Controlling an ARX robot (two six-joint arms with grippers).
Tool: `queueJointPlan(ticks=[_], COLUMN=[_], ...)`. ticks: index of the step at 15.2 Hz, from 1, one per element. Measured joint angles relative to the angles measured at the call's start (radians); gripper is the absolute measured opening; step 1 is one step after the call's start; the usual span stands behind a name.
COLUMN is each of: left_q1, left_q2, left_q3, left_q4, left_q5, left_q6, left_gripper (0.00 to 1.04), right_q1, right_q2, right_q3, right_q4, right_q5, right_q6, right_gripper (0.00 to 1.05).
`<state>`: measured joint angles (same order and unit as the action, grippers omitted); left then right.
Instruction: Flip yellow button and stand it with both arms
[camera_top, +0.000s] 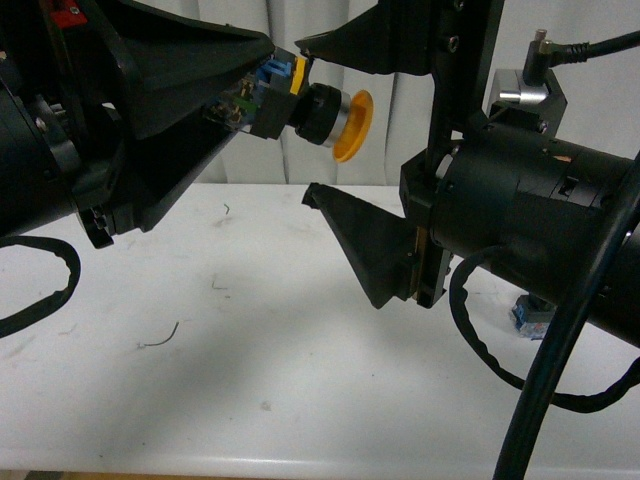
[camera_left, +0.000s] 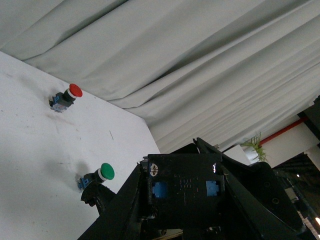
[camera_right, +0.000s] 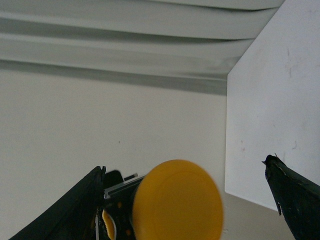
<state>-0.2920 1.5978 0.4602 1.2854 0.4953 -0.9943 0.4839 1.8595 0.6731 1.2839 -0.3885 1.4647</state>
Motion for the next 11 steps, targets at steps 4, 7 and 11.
queueJointPlan(ticks=[4, 7, 11], left_q1=[0.002, 0.001, 0.006], left_q2=[0.0, 0.004, 0.004], left_q3=[-0.004, -0.006, -0.009], left_q4=[-0.002, -0.003, -0.003], left_q5=[0.007, 0.007, 0.008], left_q6=[-0.001, -0.001, -0.001], left_gripper=[0.36, 0.36, 0.36], right_q1=[0.024, 0.031, 0.008], right_q2=[0.0, 0.0, 0.0], right_q3=[0.008, 0.009, 0.018], right_q4=[0.003, 0.004, 0.002], right_q5=[-0.014, -0.019, -0.004], right_q6=[-0.021, -0.031, -0.035], right_gripper=[0.98, 0.98, 0.96])
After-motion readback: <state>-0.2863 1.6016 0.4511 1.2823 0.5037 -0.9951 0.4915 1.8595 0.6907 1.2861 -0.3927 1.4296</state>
